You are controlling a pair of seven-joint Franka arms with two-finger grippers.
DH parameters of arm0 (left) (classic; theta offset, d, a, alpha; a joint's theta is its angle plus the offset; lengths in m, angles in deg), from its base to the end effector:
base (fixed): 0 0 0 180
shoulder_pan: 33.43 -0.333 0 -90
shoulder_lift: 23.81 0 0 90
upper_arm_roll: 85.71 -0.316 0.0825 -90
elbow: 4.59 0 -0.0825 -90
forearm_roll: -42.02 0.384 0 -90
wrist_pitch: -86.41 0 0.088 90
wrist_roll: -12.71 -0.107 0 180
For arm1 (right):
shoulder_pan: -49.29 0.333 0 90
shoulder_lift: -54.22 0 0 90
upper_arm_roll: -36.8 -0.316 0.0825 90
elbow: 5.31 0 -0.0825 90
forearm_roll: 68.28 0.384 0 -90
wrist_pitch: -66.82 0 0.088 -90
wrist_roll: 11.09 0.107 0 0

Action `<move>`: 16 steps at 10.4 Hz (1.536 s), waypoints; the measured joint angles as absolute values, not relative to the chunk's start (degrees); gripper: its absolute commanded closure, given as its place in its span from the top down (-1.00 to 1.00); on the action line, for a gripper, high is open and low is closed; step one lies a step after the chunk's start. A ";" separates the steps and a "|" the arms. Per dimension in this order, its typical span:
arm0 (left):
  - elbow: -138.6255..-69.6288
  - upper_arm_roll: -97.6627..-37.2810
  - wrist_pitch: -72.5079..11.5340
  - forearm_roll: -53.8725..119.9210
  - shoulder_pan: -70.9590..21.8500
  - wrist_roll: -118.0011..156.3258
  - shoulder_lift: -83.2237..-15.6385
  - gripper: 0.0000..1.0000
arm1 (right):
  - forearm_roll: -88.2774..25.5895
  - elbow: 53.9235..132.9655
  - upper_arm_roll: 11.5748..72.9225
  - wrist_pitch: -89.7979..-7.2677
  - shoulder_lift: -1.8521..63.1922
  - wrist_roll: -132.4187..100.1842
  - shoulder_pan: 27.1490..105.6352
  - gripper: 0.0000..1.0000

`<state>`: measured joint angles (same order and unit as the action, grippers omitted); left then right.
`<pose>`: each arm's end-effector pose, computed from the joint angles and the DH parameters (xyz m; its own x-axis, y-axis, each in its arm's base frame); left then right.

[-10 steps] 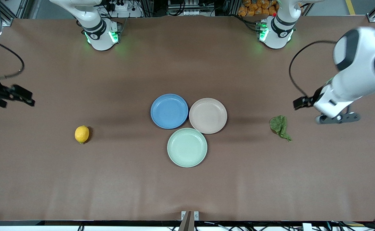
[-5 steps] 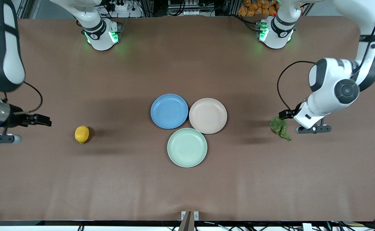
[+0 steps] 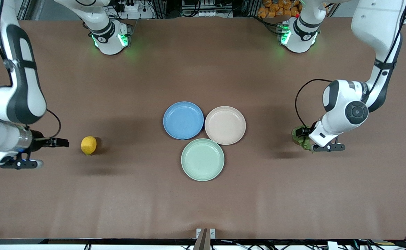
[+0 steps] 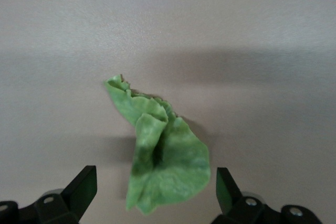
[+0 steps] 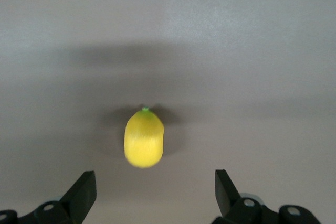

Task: Place lemon and lettuce in plates
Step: 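Close the right gripper on the lemon while the left gripper grasps the lettuce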

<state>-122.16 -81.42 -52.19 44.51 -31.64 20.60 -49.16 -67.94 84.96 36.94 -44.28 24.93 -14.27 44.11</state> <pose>0.5838 -0.0616 0.2140 0.9973 0.0041 -0.0737 0.0038 -1.0000 -0.0044 0.6697 -0.0617 0.3318 0.9884 -0.0383 -0.1467 -0.0406 -0.9991 -0.0121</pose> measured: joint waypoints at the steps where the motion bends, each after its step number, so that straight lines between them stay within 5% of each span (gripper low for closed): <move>1: -122.18 -81.42 -53.47 44.51 -31.78 20.54 -50.46 0.66 | -67.92 86.35 36.91 -47.80 23.18 -12.52 44.14 1.00; 2: -122.17 -81.42 -54.12 44.51 -31.79 20.53 -51.30 0.31 | -67.92 88.28 36.79 -51.20 21.98 -10.03 44.35 1.00; 4: -122.13 -81.34 -54.29 44.51 -31.75 20.53 -51.78 -0.82 | -67.92 91.30 36.60 -54.00 20.97 -6.08 45.23 1.00; 5: -122.12 -81.33 -54.29 44.51 -31.75 20.53 -51.82 -1.00 | -67.89 91.90 36.55 -54.07 20.54 -5.31 45.39 1.00; 9: -121.73 -81.21 -54.60 44.59 -31.24 20.45 -52.56 -1.00 | -66.65 92.41 36.64 -54.17 17.39 -4.59 45.23 1.00; 10: -121.39 -81.19 -54.61 44.60 -31.24 20.44 -52.48 -1.00 | -65.14 92.47 36.67 -54.24 16.69 -4.59 45.17 0.25; 11: -120.92 -81.15 -54.53 44.60 -31.23 20.44 -52.13 -1.00 | -64.30 92.47 36.66 -54.37 16.26 -4.59 45.17 -0.80; 12: -120.41 -80.96 -53.69 44.61 -31.23 20.44 -51.20 -1.00 | -63.97 92.47 36.65 -54.41 16.17 -4.59 45.18 -1.00; 16: -116.67 -78.12 -41.56 44.60 -31.20 20.45 -44.48 -1.00 | -63.76 92.42 36.39 -54.13 16.30 -4.58 45.23 -1.00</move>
